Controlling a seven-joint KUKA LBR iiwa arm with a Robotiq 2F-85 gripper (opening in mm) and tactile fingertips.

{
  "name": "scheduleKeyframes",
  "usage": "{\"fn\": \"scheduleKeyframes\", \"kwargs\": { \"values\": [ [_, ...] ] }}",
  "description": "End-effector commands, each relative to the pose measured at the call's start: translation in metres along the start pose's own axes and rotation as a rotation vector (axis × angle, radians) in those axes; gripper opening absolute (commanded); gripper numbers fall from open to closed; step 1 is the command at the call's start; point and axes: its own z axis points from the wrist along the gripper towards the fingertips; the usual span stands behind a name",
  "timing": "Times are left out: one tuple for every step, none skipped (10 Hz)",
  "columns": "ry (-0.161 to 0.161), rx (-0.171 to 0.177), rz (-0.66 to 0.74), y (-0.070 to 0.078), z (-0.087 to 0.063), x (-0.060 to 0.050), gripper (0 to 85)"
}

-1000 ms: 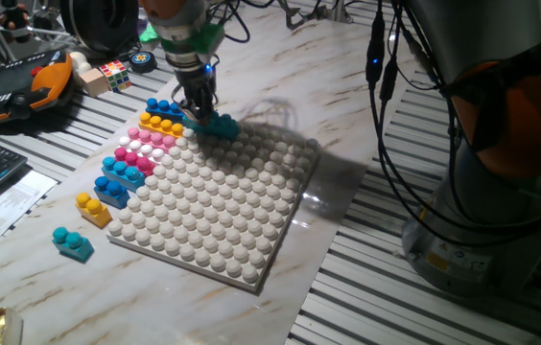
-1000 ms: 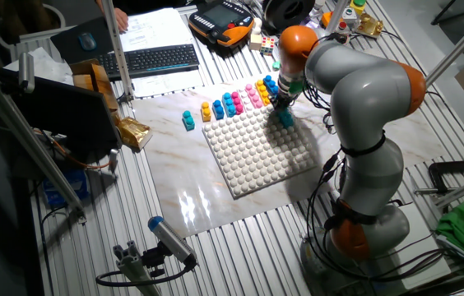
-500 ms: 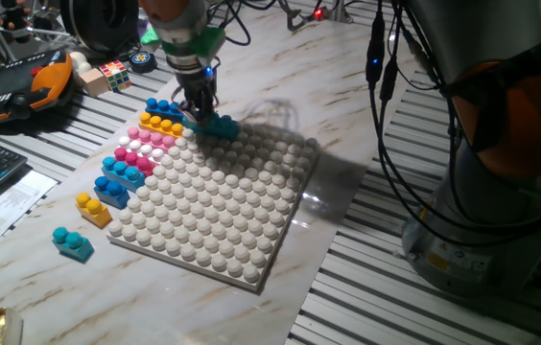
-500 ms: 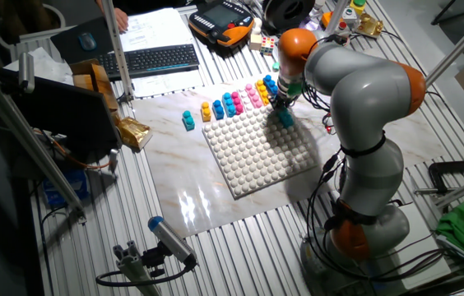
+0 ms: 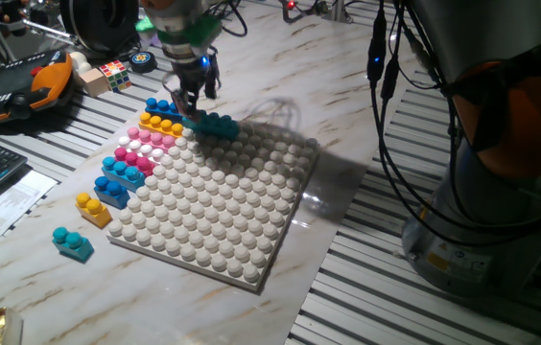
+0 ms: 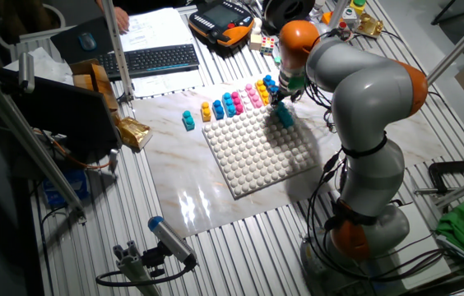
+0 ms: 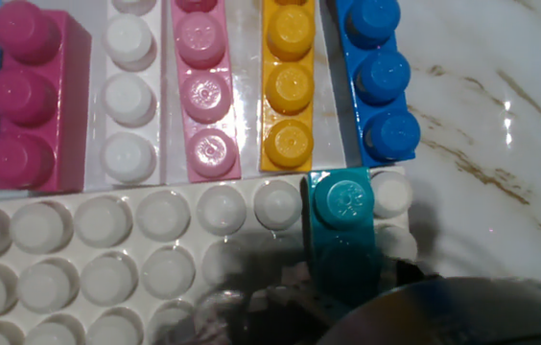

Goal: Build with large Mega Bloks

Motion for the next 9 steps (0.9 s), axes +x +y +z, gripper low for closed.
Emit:
{"fn": "scheduleKeyframes", "kwargs": {
  "values": [
    [0.006,0.006,-0.006,-0.003,-0.01,-0.002,70.7],
    [0.029,0.01,-0.027,-0.009,-0.02,-0.006,59.7],
    [0.052,0.01,-0.049,-0.015,-0.031,-0.009,47.0],
    [0.063,0.01,-0.075,-0.021,-0.041,-0.012,34.3],
    [0.074,0.007,-0.101,-0.027,-0.05,-0.016,18.7],
    [0.087,-0.005,-0.135,-0.036,-0.058,-0.022,2.0],
    [0.091,-0.008,-0.146,-0.042,-0.064,-0.024,0.7],
    [0.091,-0.012,-0.153,-0.047,-0.067,-0.025,0.7],
    [0.083,-0.012,-0.166,-0.051,-0.068,-0.024,0.7]
  ]
}}
